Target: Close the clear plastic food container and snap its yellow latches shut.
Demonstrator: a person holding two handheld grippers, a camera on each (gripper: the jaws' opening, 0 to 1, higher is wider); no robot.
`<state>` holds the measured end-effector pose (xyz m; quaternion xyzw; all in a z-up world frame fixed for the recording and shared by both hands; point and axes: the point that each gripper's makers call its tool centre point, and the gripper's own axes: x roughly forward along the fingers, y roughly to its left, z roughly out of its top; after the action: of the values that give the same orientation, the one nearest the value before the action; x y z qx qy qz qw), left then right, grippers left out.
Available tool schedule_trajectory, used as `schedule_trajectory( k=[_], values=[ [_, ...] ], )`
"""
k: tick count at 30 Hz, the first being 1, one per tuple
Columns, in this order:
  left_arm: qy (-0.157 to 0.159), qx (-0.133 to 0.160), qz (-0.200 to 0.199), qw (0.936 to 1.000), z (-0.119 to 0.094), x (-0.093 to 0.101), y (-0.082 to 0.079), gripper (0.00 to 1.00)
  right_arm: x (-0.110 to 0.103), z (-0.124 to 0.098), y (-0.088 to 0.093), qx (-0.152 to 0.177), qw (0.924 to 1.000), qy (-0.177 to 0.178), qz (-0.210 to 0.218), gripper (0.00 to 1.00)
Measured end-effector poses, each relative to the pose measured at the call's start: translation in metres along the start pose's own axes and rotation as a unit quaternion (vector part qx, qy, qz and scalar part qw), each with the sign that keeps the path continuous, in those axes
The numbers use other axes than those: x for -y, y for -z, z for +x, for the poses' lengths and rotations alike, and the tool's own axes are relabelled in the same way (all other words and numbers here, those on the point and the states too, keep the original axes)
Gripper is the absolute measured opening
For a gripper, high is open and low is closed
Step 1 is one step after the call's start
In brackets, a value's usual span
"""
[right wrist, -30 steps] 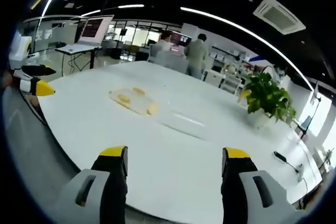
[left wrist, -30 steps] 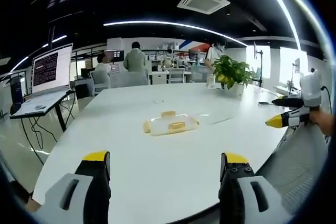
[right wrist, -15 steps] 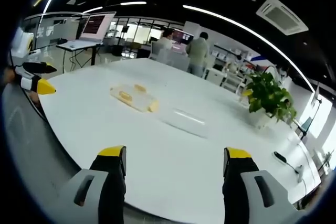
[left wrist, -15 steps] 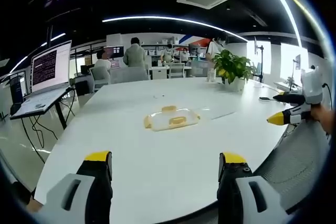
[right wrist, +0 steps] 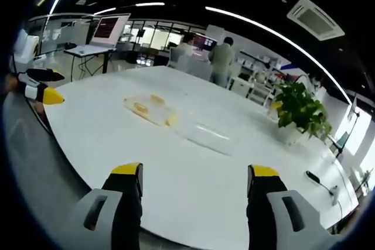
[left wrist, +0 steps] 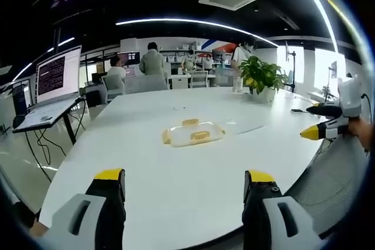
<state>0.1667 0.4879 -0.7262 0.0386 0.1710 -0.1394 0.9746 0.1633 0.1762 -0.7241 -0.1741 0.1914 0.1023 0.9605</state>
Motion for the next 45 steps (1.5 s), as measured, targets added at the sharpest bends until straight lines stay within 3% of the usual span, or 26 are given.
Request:
schedule_trajectory(
  k=[18,20,21,23,27,31,34,36,37,41,44,45],
  values=[
    [-0.008,-0.017,-0.009,0.9998,0.001,-0.006,0.008,0.80,-0.009,0.001,0.003,-0.014,0.9995,-0.025,-0.011,0.73],
    [0.012,-0.014,-0.013,0.9998,0.001,0.000,0.006,0.82,-0.009,0.001,0.003,-0.016,0.9995,-0.025,-0.007,0.73],
    [0.039,0.000,-0.021,0.9990,0.000,0.009,0.000,0.82,-0.009,0.002,0.003,-0.018,0.9995,-0.025,-0.008,0.73],
    [0.053,0.022,-0.021,0.9981,-0.002,0.010,-0.009,0.84,-0.010,0.002,0.004,-0.023,0.9993,-0.026,-0.012,0.70],
    [0.076,0.006,-0.035,0.9965,0.005,0.003,-0.015,0.93,-0.017,0.004,0.001,-0.035,0.9978,-0.054,0.018,0.73],
    [0.088,0.001,-0.020,0.9959,0.020,-0.012,-0.025,0.95,-0.014,0.012,-0.005,-0.047,0.9959,-0.076,-0.007,0.67],
    [0.126,0.015,-0.013,0.9918,0.039,-0.018,-0.041,0.96,-0.006,0.025,-0.030,-0.016,0.9946,-0.098,-0.031,0.65],
    [0.154,0.005,0.005,0.9881,0.050,-0.020,-0.045,0.95,0.000,0.033,-0.037,-0.019,0.9935,-0.108,-0.031,0.65],
    [0.160,0.001,0.030,0.9866,0.059,-0.025,-0.050,0.95,-0.004,0.040,-0.048,-0.005,0.9877,-0.147,-0.053,0.67],
    [0.181,-0.016,0.135,0.9740,0.094,-0.043,-0.061,0.91,0.007,0.065,-0.088,0.044,0.9789,-0.168,-0.107,0.74],
    [0.205,-0.017,0.166,0.9644,0.119,-0.047,-0.074,0.90,0.011,0.083,-0.104,0.034,0.9736,-0.191,-0.120,0.70],
    [0.213,-0.023,0.176,0.9607,0.125,-0.048,-0.076,0.90,0.009,0.088,-0.106,0.025,0.9687,-0.207,-0.134,0.69]
  ],
)
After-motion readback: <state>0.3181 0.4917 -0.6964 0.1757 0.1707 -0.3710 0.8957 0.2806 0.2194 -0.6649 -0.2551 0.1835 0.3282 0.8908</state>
